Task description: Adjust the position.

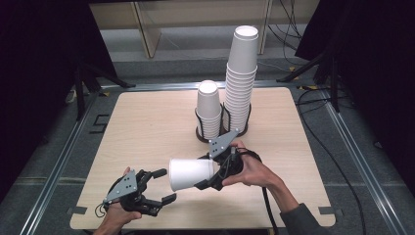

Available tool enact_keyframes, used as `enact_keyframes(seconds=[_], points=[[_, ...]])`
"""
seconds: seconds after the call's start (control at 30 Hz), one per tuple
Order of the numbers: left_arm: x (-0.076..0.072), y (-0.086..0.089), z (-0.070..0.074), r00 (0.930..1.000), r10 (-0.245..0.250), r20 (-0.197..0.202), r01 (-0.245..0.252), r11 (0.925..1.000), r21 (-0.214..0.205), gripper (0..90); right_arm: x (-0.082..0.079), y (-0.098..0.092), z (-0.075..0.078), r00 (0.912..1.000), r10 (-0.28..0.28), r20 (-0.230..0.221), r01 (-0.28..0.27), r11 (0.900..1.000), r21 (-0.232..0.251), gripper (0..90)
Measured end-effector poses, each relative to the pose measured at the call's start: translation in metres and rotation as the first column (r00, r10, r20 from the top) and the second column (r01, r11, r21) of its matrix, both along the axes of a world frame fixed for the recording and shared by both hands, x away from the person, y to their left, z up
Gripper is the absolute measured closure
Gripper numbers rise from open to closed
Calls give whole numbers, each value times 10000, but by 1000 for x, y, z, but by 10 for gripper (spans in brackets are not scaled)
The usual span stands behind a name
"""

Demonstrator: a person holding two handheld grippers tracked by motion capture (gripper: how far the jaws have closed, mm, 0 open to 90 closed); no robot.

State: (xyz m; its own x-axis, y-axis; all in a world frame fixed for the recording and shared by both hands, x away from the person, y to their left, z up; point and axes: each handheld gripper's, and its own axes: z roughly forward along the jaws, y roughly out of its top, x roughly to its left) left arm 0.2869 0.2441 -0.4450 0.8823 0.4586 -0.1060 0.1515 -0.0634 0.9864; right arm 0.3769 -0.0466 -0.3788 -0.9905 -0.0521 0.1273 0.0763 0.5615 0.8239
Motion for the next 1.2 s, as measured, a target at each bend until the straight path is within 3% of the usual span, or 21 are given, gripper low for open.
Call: enact_keyframes(seconds=[0.03, 0.07, 0.17, 0.3, 0.43, 0.47, 0.67, 0.73, 0.87, 0.93, 1.1, 1.13, 1.17, 1.2], points=[[0, 2, 1, 9999, 100, -62, -98, 9994, 327, 144, -3, 1, 0, 9995, -81, -307, 76, 9999, -147, 217], [0, 1, 1, 9999, 97, -53, -96, 9994, 336, 142, -2, 3, -2, 9999, 131, -13, -131, 9999, 21, 217], [0, -1, 0, 10000, -3, -23, 4, 9999, 124, 122, -3, 6, -3, 9996, 262, -51, -262, 9996, 88, 217], [-2, -3, 2, 10000, -49, -14, 50, 9994, 338, 102, -5, 9, -5, 9987, 437, -254, -434, 9990, 99, 217], [-2, -5, 1, 9999, -33, 134, 31, 9999, 169, 0, -7, 13, -7, 9968, 724, -341, -720, 9973, 139, 217], [-2, -4, 2, 9998, -23, 181, 16, 9992, 408, 0, -8, 14, -8, 9964, 767, -365, -764, 9970, 98, 217], [-4, -6, 2, 9991, -256, 345, 243, 9990, 381, 0, -9, 22, -14, 9943, 1019, -313, -1017, 9948, 102, 217], [-4, -6, 2, 9987, -332, 381, 317, 9987, 395, 0, -11, 23, -15, 9932, 1038, -531, -1038, 9946, 31, 217], [-6, -4, 2, 9966, -477, 674, 465, 9987, 194, 8, -11, 26, -16, 9915, 1224, -452, -1216, 9924, 205, 216], [-6, -3, 3, 9949, -612, 803, 586, 9977, 347, 33, -12, 27, -17, 9905, 1227, -621, -1218, 9924, 177, 215], [-5, -2, 4, 9943, -784, 720, 754, 9962, 433, 62, -11, 27, -21, 9898, 1305, -563, -1293, 9913, 244, 217], [-5, -2, 4, 9943, -789, 711, 756, 9960, 479, 64, -12, 26, -21, 9897, 1159, -840, -1162, 9932, 17, 217], [-5, -1, 4, 9944, -802, 695, 770, 9959, 483, 68, -11, 27, -22, 9895, 1310, -604, -1301, 9913, 172, 218], [-5, -1, 5, 9939, -844, 710, 807, 9953, 530, 72, -11, 27, -22, 9894, 1303, -643, -1293, 9914, 198, 219]])
